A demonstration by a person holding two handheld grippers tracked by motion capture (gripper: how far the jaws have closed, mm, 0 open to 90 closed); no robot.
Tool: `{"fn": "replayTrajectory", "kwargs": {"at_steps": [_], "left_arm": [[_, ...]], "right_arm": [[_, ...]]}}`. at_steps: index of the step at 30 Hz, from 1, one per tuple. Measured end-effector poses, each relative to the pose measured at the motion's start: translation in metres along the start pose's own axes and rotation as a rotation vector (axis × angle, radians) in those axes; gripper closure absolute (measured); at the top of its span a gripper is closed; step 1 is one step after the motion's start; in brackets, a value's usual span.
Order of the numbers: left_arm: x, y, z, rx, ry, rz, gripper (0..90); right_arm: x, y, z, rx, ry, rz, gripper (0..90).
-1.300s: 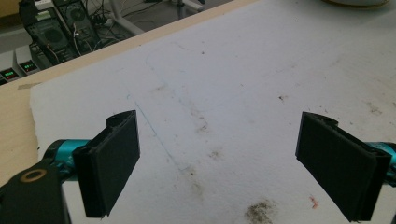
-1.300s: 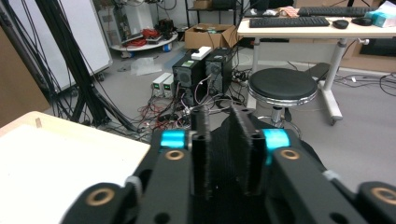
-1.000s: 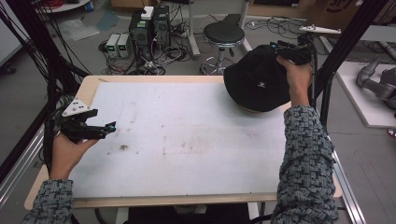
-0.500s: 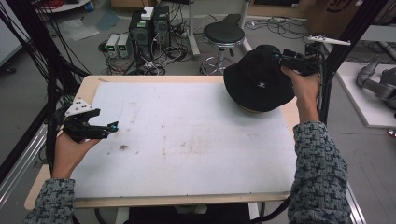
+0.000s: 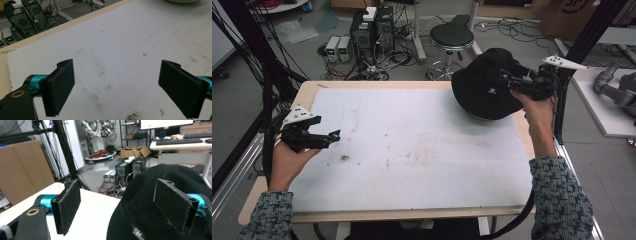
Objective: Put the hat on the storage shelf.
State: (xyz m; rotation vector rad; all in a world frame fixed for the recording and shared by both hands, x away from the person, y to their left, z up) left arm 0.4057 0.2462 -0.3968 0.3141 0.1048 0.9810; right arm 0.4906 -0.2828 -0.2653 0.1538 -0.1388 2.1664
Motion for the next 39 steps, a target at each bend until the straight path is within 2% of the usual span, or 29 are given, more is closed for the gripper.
{"fn": "replayTrajectory", "kwargs": {"at_steps": [1,5,6,9,10,14,15,19,21,22,25,27,28,35,39], "left_arm": [[-0.001,-0.001,0.0,-0.007,0.008,0.003,14.0],[-0.002,-0.001,0.0,-0.004,-0.007,0.004,14.0],[-0.003,-0.001,0.0,-0.001,-0.01,0.0,14.0],[-0.006,-0.003,-0.002,0.004,-0.012,-0.006,14.0],[-0.007,-0.004,-0.002,0.007,-0.015,-0.006,14.0],[-0.007,-0.004,-0.002,0.009,-0.017,-0.01,14.0],[-0.007,-0.004,-0.003,0.011,-0.015,-0.007,14.0],[-0.007,-0.005,-0.004,0.006,-0.008,-0.006,14.0],[-0.006,-0.005,-0.005,0.015,-0.013,-0.003,14.0],[-0.007,-0.006,-0.005,0.014,-0.014,-0.003,14.0],[-0.008,-0.008,-0.006,0.01,-0.015,-0.005,14.0],[-0.008,-0.009,-0.007,0.014,-0.016,-0.01,14.0],[-0.008,-0.009,-0.007,0.017,-0.017,-0.01,14.0],[-0.01,-0.008,-0.007,0.007,-0.015,-0.012,14.0],[-0.011,-0.009,-0.008,0.012,-0.015,-0.015,14.0]], "right_arm": [[0.003,0.003,-0.003,-0.001,-0.002,0.0,19.1],[0.021,0.015,-0.02,-0.009,-0.002,0.017,12.9],[0.021,0.015,-0.02,-0.009,-0.002,0.017,12.9],[0.033,0.022,-0.032,-0.011,0.02,0.038,12.0],[0.042,0.025,-0.04,-0.018,0.025,0.061,11.8],[0.059,0.031,-0.058,-0.025,0.028,0.102,10.8],[0.059,0.031,-0.058,-0.025,0.028,0.102,10.8],[0.077,0.038,-0.077,-0.037,0.032,0.158,9.8],[0.079,0.039,-0.079,-0.039,0.035,0.159,7.6],[0.084,0.04,-0.086,-0.048,0.048,0.141,1.2],[0.088,0.042,-0.091,-0.051,0.045,0.157,1.2],[0.091,0.043,-0.097,-0.02,0.075,0.158,1.2],[0.091,0.043,-0.098,-0.023,0.081,0.158,1.2],[0.096,0.041,-0.108,0.003,0.063,0.183,1.2],[0.097,0.041,-0.11,0.007,0.059,0.179,1.2]]}}
Point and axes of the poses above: each handheld gripper's, and its own axes: y roughly backward along the jaws, z roughly out of its top, x roughly to its left, the point moved 9 cm from there along -y, roughly forward along the jaws, and after that the axes turned 12 degrees about -x, right-handed, at the moved point
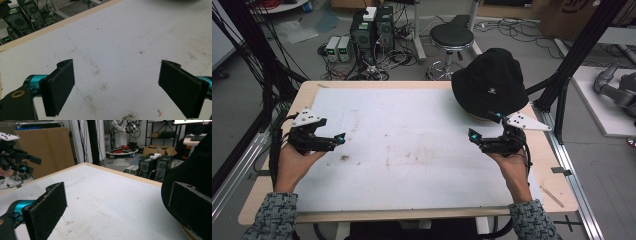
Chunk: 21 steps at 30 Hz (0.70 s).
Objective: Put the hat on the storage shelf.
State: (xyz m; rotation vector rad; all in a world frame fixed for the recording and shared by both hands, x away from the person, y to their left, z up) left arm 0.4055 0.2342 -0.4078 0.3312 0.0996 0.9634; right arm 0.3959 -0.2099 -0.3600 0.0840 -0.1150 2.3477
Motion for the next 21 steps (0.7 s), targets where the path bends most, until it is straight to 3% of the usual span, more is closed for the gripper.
{"fn": "replayTrajectory", "kwargs": {"at_steps": [21], "left_arm": [[-0.0012,0.0037,0.0011,-0.013,0.001,0.002,14.0]], "right_arm": [[0.0036,-0.0037,-0.0036,0.01,-0.005,0.011,1.2]]}}
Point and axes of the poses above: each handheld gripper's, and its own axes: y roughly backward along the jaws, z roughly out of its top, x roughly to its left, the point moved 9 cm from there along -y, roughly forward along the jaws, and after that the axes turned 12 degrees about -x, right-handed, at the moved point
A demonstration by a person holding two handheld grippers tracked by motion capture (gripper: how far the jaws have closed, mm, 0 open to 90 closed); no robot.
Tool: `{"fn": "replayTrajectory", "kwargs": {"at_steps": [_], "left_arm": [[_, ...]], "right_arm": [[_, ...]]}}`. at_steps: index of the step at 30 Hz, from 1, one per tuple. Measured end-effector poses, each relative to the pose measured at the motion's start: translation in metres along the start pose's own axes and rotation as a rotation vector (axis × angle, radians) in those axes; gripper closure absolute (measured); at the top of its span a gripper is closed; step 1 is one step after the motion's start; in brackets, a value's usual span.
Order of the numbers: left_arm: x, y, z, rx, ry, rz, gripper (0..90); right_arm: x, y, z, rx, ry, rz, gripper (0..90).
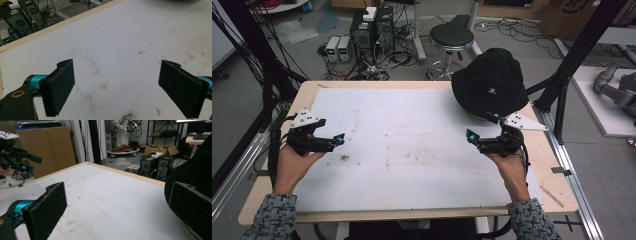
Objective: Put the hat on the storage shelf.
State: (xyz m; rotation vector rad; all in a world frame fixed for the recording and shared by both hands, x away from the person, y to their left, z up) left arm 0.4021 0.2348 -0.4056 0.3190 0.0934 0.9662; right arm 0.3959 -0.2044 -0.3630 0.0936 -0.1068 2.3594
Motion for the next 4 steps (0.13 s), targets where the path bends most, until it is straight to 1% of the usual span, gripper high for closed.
{"fn": "replayTrajectory", "kwargs": {"at_steps": [2,3,4], "left_arm": [[-0.0001,0.0002,0.0,0.002,-0.002,0.001,14.0],[-0.0001,0.0003,-0.0001,0.004,-0.009,-0.002,14.0],[-0.0005,0.0003,-0.0001,0.003,-0.006,-0.002,14.0]], "right_arm": [[0.0,-0.0008,-0.0002,-0.001,0.006,0.003,1.2],[0.0008,-0.0006,-0.0006,0.003,-0.002,0.004,1.2],[0.0007,-0.0005,-0.0006,0.004,-0.004,0.003,1.2]]}}
Point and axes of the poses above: each handheld gripper's, and its own axes: y roughly backward along the jaws, z roughly out of its top, x roughly to its left, the point moved 9 cm from there along -y, roughly forward along the jaws, and after that the axes turned 12 degrees about -x, right-handed, at the moved point
